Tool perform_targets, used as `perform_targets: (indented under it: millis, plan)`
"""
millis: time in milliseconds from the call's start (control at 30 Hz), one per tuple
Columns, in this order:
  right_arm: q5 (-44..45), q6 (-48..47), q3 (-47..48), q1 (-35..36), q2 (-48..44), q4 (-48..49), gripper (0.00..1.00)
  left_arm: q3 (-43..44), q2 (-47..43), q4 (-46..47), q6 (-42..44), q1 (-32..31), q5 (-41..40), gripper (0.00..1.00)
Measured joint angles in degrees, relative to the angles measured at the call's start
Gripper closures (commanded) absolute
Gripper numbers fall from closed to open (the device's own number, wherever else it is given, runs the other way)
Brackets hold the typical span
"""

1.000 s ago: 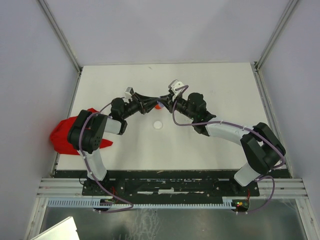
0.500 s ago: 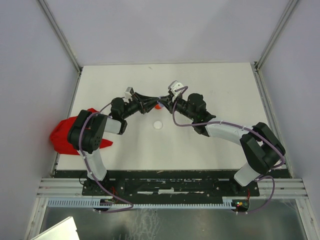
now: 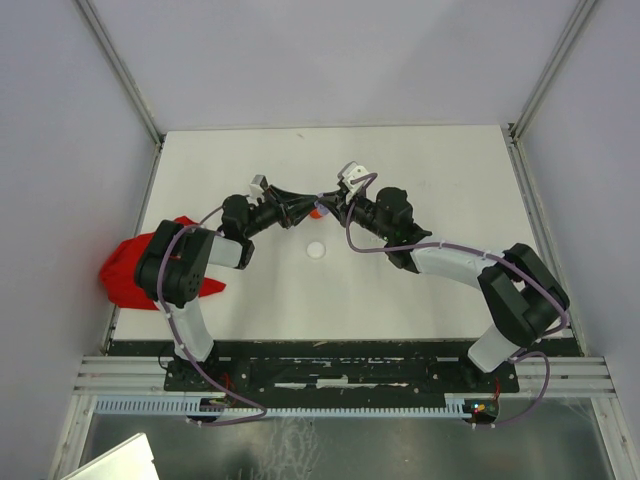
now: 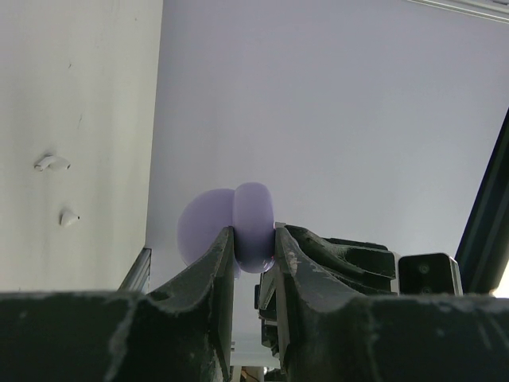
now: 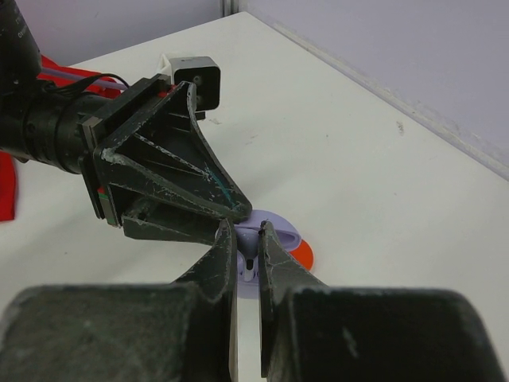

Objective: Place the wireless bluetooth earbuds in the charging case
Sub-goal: Place the earbud in the charging case.

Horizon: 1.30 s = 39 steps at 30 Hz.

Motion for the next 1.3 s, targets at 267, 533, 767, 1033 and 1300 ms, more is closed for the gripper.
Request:
perform_targets:
  millis: [267, 533, 767, 1033, 1300]
  plan:
    - [0.02, 0.02, 0.0, -0.2, 0.52, 0.31, 0.99, 0.07, -0.33, -1.27, 0.02, 0.0, 0.46, 0.97]
    - [0.0, 0.02, 0.0, -0.2, 0.52, 0.31, 0.98, 0.72, -0.66, -1.31, 0.02, 0.0, 0.76, 0.97]
    - [0.0, 0.02, 0.0, -0.24, 0.52, 0.13, 0.78, 1.92, -0.66, -1.38, 0.02, 0.0, 1.01, 0.97]
    - [-0.2, 0.31, 0.0, -0.26, 0.52, 0.22, 0.44, 2.47, -0.66, -1.92, 0.02, -0.09, 0.98, 0.97]
    - [2.14, 2.56, -1.62, -1.14, -1.6, 2.93, 0.31, 2.69, -0.63, -2.34, 0.02, -0.09, 0.76, 0.97]
